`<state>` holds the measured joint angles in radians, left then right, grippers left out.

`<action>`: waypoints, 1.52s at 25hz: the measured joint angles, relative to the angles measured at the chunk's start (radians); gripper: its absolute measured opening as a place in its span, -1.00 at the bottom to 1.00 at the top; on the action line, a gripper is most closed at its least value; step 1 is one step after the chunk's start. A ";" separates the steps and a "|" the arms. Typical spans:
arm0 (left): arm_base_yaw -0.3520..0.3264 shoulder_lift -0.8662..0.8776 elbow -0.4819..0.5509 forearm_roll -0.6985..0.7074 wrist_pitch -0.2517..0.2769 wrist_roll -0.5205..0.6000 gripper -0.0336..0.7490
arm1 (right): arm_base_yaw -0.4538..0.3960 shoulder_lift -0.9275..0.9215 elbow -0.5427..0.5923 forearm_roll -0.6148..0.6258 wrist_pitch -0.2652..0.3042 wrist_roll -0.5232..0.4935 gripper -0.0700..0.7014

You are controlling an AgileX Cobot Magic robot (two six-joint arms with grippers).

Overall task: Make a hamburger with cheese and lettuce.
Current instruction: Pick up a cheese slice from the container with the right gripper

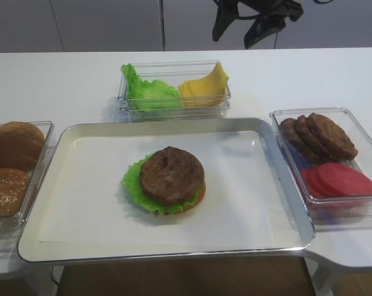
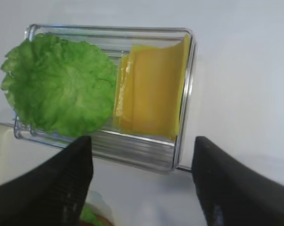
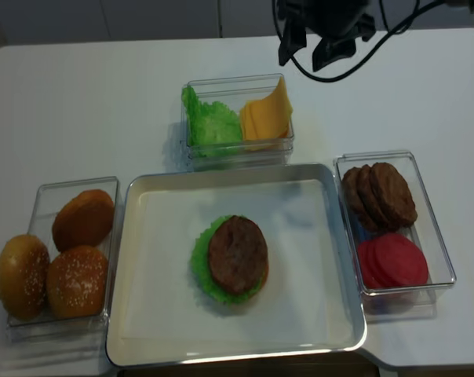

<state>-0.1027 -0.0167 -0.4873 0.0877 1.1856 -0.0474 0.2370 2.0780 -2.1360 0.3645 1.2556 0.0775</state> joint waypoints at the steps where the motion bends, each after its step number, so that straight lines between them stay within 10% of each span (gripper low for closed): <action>1: 0.000 0.000 0.000 0.001 0.000 -0.002 -0.18 | 0.000 0.012 -0.007 -0.002 0.000 0.000 0.51; 38: 0.000 0.000 0.000 0.003 0.000 -0.013 -0.18 | 0.000 0.161 -0.024 0.123 -0.033 -0.090 0.51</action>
<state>-0.1027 -0.0167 -0.4873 0.0903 1.1856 -0.0601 0.2370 2.2391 -2.1601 0.4872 1.2222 -0.0129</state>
